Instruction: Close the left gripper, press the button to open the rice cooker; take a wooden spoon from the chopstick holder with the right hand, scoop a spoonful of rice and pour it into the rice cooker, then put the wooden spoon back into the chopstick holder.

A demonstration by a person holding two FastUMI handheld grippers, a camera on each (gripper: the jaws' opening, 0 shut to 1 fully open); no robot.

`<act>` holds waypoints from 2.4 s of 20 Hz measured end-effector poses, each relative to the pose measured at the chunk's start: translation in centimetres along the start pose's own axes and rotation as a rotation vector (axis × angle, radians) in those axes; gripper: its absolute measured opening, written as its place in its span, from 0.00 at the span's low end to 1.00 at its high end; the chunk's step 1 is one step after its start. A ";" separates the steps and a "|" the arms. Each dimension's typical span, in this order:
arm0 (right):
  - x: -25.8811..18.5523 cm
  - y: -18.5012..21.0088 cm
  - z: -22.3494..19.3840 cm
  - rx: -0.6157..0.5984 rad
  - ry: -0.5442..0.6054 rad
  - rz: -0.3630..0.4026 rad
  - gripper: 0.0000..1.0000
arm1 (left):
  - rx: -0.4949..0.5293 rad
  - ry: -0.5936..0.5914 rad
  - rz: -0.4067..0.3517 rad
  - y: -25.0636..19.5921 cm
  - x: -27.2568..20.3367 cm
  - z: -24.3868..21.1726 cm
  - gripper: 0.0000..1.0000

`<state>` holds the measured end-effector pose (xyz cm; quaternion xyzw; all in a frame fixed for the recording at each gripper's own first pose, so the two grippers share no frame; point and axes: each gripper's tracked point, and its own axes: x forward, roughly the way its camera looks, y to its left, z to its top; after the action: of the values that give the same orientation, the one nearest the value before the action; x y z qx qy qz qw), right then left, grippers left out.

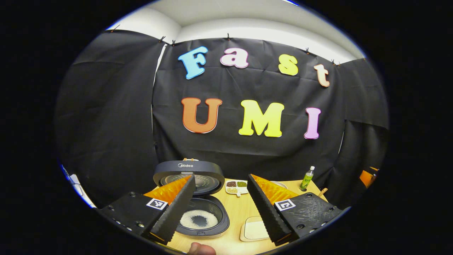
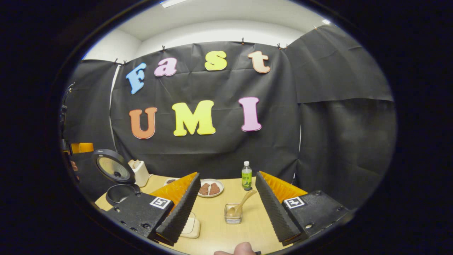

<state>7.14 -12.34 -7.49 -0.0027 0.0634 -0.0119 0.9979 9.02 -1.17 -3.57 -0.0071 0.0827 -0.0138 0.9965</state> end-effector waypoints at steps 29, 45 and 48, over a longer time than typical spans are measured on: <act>26.6 -5.6 -26.2 0.219 0.428 0.147 0.83 | 0.040 -0.060 0.239 -2.8 -0.3 -1.8 0.94; 25.2 -3.9 -20.2 0.168 0.345 0.158 0.09 | 0.005 -0.070 0.307 0.1 -2.7 -2.0 0.95; 24.5 -4.1 -17.4 0.138 0.290 0.124 0.08 | 0.005 -0.087 0.300 0.8 -3.1 -1.8 0.95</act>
<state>29.12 -17.11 -27.85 0.0716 0.2060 0.0450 0.9749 5.64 -0.26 -4.87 0.0071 0.0395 0.1352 0.9900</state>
